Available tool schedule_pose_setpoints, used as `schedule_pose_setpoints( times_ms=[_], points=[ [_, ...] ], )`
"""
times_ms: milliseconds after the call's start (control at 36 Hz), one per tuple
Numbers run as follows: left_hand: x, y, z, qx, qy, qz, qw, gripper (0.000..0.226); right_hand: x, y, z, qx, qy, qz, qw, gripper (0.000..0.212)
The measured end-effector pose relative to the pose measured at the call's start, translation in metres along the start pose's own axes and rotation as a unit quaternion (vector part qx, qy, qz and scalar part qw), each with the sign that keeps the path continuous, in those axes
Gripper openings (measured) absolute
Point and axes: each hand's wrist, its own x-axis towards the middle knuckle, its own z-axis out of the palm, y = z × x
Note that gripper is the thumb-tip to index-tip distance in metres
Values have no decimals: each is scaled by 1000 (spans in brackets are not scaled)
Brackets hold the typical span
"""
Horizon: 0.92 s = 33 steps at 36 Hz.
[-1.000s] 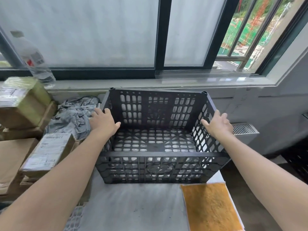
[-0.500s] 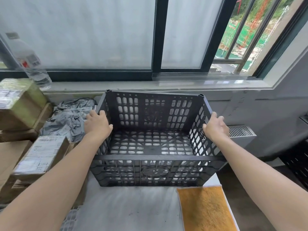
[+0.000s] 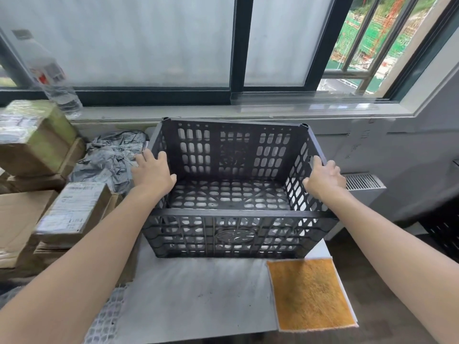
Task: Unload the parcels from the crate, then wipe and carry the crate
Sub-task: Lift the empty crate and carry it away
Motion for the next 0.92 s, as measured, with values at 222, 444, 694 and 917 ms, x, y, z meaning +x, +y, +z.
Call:
schedule_pose_setpoints(
  times_ms=[222,444,694,917],
  points=[
    [-6,-2,5,-13,-7,-33,999,59,-4,8,1,12,-3,21,1000,60],
    [1,-6,0,-13,-33,-52,998,42,4,14,-4,24,-5,18,1000,63],
    [2,-14,0,-9,-5,-25,1000,33,0,32,-2,105,43,-44,993,33],
    [-6,-11,-8,-16,-2,-28,999,35,-3,40,-14,100,62,-49,992,28]
  ],
)
